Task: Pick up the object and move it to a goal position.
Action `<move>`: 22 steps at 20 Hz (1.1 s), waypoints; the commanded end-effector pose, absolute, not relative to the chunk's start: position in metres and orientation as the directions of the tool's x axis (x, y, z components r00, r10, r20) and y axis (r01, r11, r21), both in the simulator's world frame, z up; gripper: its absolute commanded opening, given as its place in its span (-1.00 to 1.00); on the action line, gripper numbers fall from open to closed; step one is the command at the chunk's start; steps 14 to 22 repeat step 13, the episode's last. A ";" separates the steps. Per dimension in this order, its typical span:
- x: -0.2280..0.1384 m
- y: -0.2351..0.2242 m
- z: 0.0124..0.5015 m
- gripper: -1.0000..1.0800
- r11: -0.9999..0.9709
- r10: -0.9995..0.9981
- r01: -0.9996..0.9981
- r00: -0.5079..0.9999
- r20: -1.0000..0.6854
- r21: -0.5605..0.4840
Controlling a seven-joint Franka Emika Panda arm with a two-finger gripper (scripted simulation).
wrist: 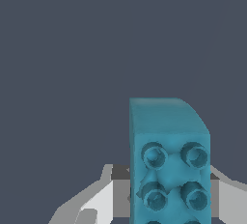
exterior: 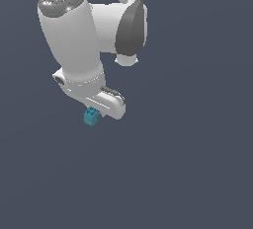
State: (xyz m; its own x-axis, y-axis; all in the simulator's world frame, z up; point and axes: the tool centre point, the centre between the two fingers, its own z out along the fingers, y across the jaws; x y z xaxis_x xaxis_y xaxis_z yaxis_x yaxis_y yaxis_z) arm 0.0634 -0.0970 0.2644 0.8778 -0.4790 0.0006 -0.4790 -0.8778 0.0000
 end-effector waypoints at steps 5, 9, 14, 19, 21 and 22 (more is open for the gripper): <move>0.067 -0.098 0.305 -1.00 -0.878 -0.479 -0.479 0.878 0.000 0.001; 0.069 -0.098 0.317 -1.00 -0.878 -0.479 -0.479 0.878 0.000 0.001; 0.070 -0.098 0.320 -1.00 -0.878 -0.478 -0.478 0.878 0.000 0.000; 0.070 -0.098 0.320 -1.00 -0.878 -0.478 -0.478 0.878 0.000 0.000; 0.070 -0.098 0.320 -1.00 -0.878 -0.478 -0.478 0.878 0.000 0.000; 0.070 -0.098 0.320 -1.00 -0.878 -0.478 -0.478 0.878 0.000 0.000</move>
